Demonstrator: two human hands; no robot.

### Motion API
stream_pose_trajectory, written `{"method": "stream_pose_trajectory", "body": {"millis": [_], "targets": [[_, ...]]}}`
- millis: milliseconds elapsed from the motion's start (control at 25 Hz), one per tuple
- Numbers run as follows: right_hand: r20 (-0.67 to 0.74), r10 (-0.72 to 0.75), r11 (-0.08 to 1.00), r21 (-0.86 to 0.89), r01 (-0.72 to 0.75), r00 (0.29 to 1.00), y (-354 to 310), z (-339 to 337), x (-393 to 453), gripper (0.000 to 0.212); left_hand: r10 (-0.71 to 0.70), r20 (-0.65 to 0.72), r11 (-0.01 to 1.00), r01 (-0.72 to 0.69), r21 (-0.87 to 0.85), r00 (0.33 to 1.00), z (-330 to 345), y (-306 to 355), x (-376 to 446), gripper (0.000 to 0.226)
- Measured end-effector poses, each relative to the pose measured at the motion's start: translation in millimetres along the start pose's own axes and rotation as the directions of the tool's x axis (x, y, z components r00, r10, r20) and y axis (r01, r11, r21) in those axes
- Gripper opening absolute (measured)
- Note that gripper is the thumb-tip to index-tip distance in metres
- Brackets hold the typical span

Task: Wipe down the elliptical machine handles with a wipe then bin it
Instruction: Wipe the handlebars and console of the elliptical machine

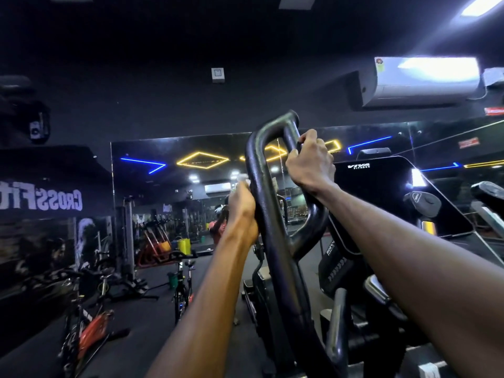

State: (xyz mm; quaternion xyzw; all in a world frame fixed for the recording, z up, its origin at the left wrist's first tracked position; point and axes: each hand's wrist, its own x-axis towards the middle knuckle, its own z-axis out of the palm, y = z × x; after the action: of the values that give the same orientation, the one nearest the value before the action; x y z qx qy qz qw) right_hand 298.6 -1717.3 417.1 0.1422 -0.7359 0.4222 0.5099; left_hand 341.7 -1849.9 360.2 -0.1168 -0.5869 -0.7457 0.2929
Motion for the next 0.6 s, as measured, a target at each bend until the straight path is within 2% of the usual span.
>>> {"method": "stream_pose_trajectory", "body": {"millis": [80, 160, 240, 320, 480, 600], "targets": [[-0.003, -0.009, 1.0, -0.009, 0.009, 1.0, 1.0, -0.5, -2.4, 0.028, 0.029, -0.037, 0.999, -0.028, 0.037, 0.999, 8.7, 20.1, 3.0, 0.041], [0.004, -0.025, 0.999, -0.021, 0.025, 1.0, 3.9, -0.8, -5.3, 0.026, 0.105, -0.068, 0.969, -0.086, 0.231, 0.992, 3.8, 12.4, -6.4, 0.055], [0.014, -0.033, 0.999, -0.031, 0.034, 0.999, 7.0, -1.3, -7.8, 0.026, 0.197, -0.068, 0.875, -0.144, 0.461, 0.978, -4.6, -3.9, -28.5, 0.054], [0.015, -0.027, 0.999, -0.039, 0.028, 1.0, 6.9, -1.3, -7.8, 0.027, 0.307, -0.078, 0.785, -0.206, 0.584, 0.949, 0.8, -2.7, -39.6, 0.048], [0.012, -0.029, 0.998, -0.06, 0.03, 0.999, 4.8, -2.3, -10.6, 0.028, 0.384, -0.037, 0.732, -0.28, 0.621, 0.923, 18.0, 19.3, -23.3, 0.036], [0.017, -0.041, 0.996, -0.077, 0.043, 0.999, 8.3, -3.0, -14.3, 0.026, 0.419, 0.016, 0.652, -0.313, 0.691, 0.908, 8.0, -19.5, -57.6, 0.03]]}}
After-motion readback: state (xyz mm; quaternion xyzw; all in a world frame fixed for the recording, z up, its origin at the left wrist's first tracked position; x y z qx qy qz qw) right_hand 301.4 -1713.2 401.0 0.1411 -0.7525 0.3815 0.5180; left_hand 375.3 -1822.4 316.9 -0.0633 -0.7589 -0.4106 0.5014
